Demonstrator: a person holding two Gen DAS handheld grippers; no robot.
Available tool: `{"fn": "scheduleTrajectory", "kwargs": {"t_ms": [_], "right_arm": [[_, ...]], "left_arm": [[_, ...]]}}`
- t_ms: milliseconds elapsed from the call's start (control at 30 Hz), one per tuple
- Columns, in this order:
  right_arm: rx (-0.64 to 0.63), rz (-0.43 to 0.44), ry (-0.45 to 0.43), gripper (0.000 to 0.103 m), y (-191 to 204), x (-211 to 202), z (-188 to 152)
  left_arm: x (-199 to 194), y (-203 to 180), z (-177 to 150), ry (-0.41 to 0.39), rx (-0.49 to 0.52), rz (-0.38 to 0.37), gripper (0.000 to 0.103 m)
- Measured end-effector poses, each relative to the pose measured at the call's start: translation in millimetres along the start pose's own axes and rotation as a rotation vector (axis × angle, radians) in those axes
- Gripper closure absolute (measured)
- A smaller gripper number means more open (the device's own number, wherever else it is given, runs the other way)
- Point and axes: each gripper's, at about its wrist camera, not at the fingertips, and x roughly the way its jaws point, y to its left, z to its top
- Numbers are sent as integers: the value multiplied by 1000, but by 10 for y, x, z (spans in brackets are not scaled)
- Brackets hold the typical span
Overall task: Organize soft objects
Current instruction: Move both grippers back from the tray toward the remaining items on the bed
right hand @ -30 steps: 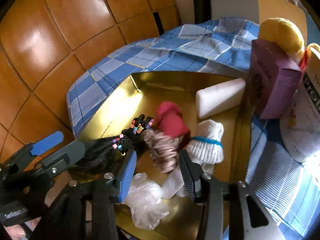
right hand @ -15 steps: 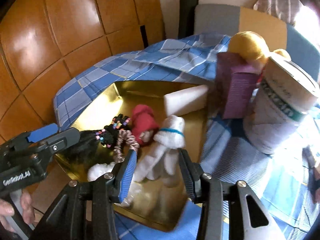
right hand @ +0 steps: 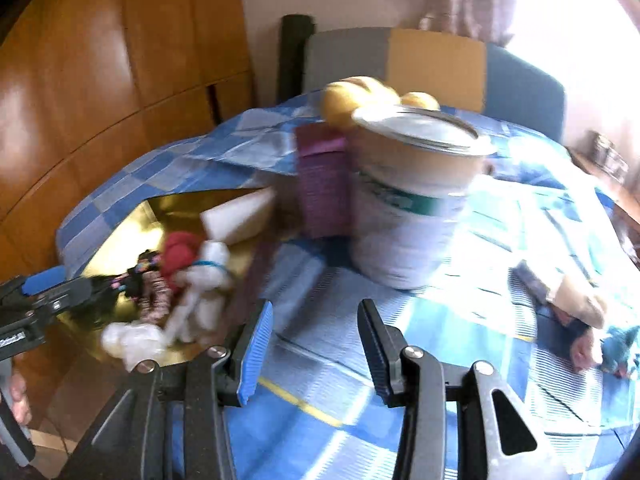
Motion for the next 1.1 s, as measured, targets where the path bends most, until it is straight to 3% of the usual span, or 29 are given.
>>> {"fn": "scheduleTrajectory", "kwargs": {"t_ms": [333,533,700,933,1100], "right_arm": [[177,-221,-48,59,-1138,-347,-58],[315,-427,-99,59,-2000,-560,-100],[506,-609,-127,59,-2757,-721,-314],[821,-536,-181,59,-3266,-949,-618],[938,-488,-172,59,-3362,-941,-783]], "left_arm": [[14,-418,20,11,111,-59,26],[6,-863,21,22,254,-152,26],[59,-1295,-1,57,378,-257,28],[285,-2023,-50,145,506,-404,64],[538,-2531,-38,248,501,-493,66]]}}
